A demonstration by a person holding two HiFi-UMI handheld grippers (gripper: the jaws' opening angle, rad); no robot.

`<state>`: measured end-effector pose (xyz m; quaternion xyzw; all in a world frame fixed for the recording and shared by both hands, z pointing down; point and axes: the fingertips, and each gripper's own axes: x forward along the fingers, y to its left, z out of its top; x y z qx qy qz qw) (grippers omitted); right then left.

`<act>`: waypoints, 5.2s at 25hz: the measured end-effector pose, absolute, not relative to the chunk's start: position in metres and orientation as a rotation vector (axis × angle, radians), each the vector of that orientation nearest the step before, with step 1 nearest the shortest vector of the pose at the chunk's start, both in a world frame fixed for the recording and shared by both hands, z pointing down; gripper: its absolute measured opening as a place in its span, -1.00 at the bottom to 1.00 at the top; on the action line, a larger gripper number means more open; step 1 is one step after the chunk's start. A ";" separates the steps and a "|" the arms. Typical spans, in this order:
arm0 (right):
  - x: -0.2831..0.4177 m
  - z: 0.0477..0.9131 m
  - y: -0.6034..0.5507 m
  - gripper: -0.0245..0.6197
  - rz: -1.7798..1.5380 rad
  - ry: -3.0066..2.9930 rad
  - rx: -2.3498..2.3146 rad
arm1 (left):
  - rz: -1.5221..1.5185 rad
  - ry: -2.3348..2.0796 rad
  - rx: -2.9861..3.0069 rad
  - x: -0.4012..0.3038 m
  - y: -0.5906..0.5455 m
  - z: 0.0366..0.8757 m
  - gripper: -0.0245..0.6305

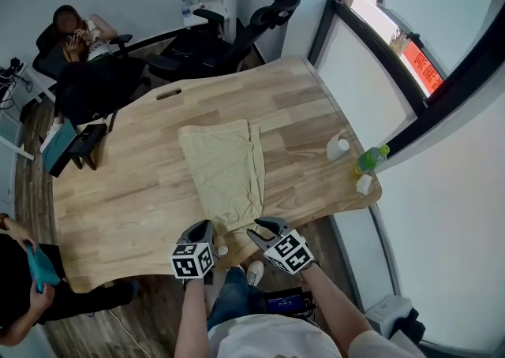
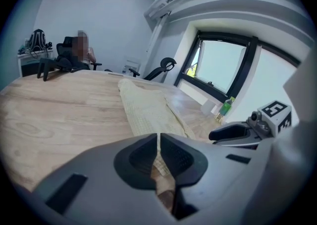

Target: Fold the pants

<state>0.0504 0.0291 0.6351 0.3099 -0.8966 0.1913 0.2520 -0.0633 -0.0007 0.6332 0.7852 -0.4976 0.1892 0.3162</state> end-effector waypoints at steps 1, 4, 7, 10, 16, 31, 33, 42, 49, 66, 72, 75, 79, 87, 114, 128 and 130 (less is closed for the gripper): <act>0.049 0.637 0.030 -0.55 0.487 -2.429 0.817 | 0.502 -1.300 2.060 -0.063 0.001 0.636 -0.90; 0.048 0.645 0.032 -0.52 0.413 -2.402 0.749 | 0.504 -1.277 2.032 -0.061 0.004 0.643 -0.78; 0.048 0.649 0.034 -0.43 0.327 -2.377 0.723 | 0.484 -1.251 2.002 -0.059 0.010 0.649 -0.70; 0.046 0.656 0.036 -0.35 0.285 -2.361 0.693 | 0.483 -1.211 1.972 -0.056 0.015 0.658 -0.65; 0.036 0.668 0.039 -0.28 0.209 -2.353 0.611 | 0.451 -1.124 1.911 -0.047 0.022 0.670 -0.52; 0.038 0.701 0.037 -0.23 -0.061 -2.262 0.469 | 0.483 -1.039 1.850 -0.044 0.019 0.687 -0.53; 0.039 0.701 0.035 -0.26 -0.088 -2.262 0.490 | 0.485 -1.045 1.847 -0.044 0.018 0.690 -0.54; 0.036 0.700 0.033 -0.53 -0.093 -2.241 0.510 | 0.486 -1.052 1.813 -0.048 0.017 0.693 -0.66; 0.035 0.692 0.028 -0.73 0.033 -2.277 0.533 | 0.418 -1.039 1.789 -0.049 0.015 0.687 -0.73; 0.029 0.637 0.030 -0.77 0.212 -2.387 0.522 | 0.254 -0.984 1.806 -0.057 0.017 0.640 -0.77; 0.029 0.620 0.046 -0.78 0.361 -2.420 0.520 | 0.261 -0.963 1.835 -0.056 0.031 0.620 -0.77; 0.027 0.613 0.055 -0.78 0.413 -2.429 0.501 | 0.275 -0.947 1.840 -0.057 0.040 0.611 -0.77; 0.023 0.603 0.061 -0.78 0.461 -2.441 0.445 | 0.269 -0.945 1.843 -0.061 0.046 0.603 -0.77; 0.023 0.589 0.053 -0.78 0.480 -2.452 0.402 | 0.247 -0.952 1.857 -0.062 0.040 0.589 -0.77; 0.019 0.571 -0.061 -0.79 0.659 -2.506 0.452 | 0.280 -0.852 1.911 -0.067 -0.074 0.572 -0.77; 0.020 0.577 -0.125 -0.79 0.691 -2.491 0.501 | 0.275 -0.809 1.914 -0.068 -0.135 0.576 -0.77; 0.018 0.577 -0.133 -0.79 0.689 -2.489 0.500 | 0.283 -0.809 1.918 -0.069 -0.142 0.577 -0.77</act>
